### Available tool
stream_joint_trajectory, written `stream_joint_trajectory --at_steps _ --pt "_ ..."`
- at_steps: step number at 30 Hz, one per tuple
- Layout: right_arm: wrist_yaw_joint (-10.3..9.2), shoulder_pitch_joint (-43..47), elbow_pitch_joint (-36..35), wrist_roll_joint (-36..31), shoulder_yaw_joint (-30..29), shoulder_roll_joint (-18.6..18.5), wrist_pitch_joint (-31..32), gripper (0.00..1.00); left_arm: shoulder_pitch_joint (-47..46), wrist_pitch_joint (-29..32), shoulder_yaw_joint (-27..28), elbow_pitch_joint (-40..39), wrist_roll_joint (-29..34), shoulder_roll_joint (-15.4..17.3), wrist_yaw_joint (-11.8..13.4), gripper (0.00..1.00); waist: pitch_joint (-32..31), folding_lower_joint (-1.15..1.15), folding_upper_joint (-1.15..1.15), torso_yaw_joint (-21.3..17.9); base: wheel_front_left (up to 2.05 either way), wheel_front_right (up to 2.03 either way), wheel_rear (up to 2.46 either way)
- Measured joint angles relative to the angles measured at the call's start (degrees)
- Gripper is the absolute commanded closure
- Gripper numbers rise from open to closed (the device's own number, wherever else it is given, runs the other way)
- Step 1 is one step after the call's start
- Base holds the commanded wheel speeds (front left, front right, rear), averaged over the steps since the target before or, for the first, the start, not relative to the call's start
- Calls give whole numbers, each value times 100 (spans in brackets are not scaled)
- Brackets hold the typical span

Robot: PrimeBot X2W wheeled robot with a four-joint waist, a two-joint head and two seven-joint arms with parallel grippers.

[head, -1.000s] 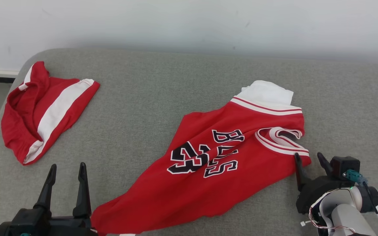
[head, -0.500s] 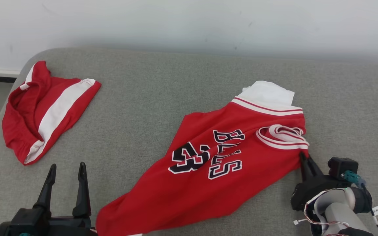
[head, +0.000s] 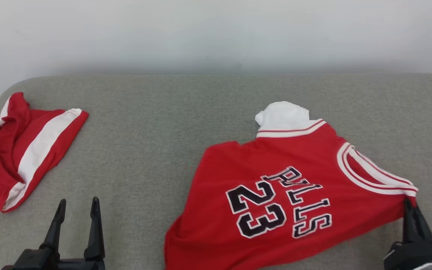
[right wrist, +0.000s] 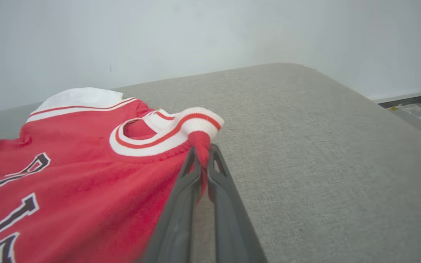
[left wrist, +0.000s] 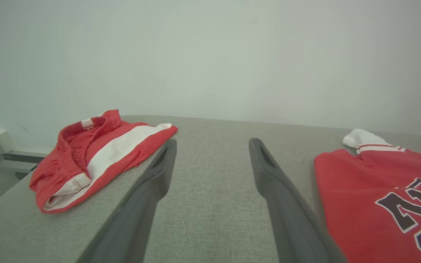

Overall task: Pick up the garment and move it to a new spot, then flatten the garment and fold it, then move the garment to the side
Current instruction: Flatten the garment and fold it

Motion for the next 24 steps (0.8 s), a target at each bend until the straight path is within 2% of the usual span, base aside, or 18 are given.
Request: stream_joint_trajectory --at_steps 6,13,16,18,24 --pt "0 490 -1085 -236 -316 119 401 100 -5 0 -65 -7 0 -1 -1 0 -9 0 0 -192 0 0 0" --pt "0 304 -1858 -401 2 249 943 100 -57 0 -230 42 -2 -11 -1 0 -22 0 0 -64 0 0 0" --pt "0 -10 -1851 -449 332 264 1096 100 -99 0 -242 82 -19 -4 -1 0 -23 0 0 64 0 0 0" --pt "0 -392 -1612 -479 694 291 1193 100 -109 0 -286 116 -62 -10 -1 0 -14 0 0 217 0 0 0" --pt "0 -1273 -573 -477 1276 363 1170 100 -163 0 -389 186 -102 -41 -1 0 35 0 0 548 0 0 0"
